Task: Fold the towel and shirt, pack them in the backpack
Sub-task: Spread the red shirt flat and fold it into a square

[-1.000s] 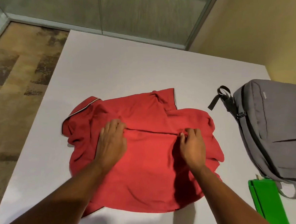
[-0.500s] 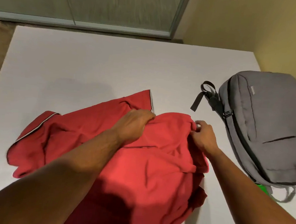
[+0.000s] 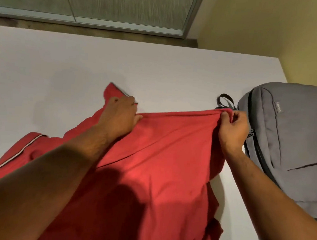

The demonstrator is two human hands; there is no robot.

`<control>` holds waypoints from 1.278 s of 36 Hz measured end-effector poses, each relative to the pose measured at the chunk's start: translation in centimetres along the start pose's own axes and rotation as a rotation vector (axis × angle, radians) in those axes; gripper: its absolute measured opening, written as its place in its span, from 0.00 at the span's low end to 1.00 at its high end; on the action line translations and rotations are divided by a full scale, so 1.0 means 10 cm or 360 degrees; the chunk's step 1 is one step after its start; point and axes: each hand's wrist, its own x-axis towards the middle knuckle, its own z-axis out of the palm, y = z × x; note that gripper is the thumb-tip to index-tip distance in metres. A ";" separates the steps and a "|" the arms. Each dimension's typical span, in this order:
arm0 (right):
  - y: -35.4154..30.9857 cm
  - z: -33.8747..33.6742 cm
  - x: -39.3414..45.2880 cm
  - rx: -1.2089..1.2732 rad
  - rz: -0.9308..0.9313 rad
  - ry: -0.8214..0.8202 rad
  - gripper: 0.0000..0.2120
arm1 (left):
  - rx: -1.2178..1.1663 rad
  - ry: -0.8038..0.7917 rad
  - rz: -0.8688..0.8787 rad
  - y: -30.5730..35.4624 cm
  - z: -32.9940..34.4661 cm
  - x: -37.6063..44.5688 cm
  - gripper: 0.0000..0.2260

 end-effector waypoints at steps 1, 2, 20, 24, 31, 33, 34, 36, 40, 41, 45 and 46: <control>-0.08 0.05 0.04 0.0024 -0.0052 0.0012 0.04 | 0.0039 0.0019 -0.0069 -0.09 -0.02 0.02 0.18; -0.16 0.11 0.08 0.0054 -0.0101 0.0018 0.04 | 0.0064 0.0035 -0.0135 -0.17 -0.03 0.03 0.17; -0.14 0.68 0.13 -0.0199 0.0208 -0.0937 0.17 | -0.0338 0.0141 -0.0055 -0.59 0.06 -0.04 0.09; -0.05 0.60 0.07 -0.0323 0.0126 -0.0863 0.13 | -0.0237 0.0266 -0.0338 -0.63 0.09 0.00 0.05; 0.23 0.15 -0.23 -0.0265 0.0103 -0.0668 0.08 | -0.0256 0.0434 -0.0500 -0.21 0.04 -0.02 0.16; 0.32 -0.05 -0.35 -0.0399 0.0120 -0.0712 0.15 | -0.0304 0.0452 -0.0394 0.03 0.07 -0.03 0.17; 0.35 -0.15 -0.42 -0.0489 0.0138 -0.0758 0.19 | -0.0329 0.0460 -0.0321 0.16 0.09 -0.03 0.17; 0.40 -0.37 -0.56 -0.0701 0.0220 -0.0884 0.26 | -0.0420 0.0440 -0.0148 0.44 0.14 -0.04 0.17; 0.55 -0.82 -0.86 -0.0942 0.0468 -0.1245 0.29 | -0.0669 0.0223 0.0220 1.06 0.19 -0.08 0.15; 0.62 -0.90 -0.94 -0.0869 0.0527 -0.1322 0.27 | -0.0714 0.0183 0.0271 1.21 0.19 -0.10 0.15; 0.86 -1.12 -1.26 -0.0343 0.0756 -0.1421 0.14 | -0.0870 0.0085 0.0359 1.69 0.19 -0.18 0.17; 0.92 -1.15 -1.33 -0.0285 0.0777 -0.1394 0.14 | -0.0883 0.0063 0.0378 1.77 0.20 -0.20 0.18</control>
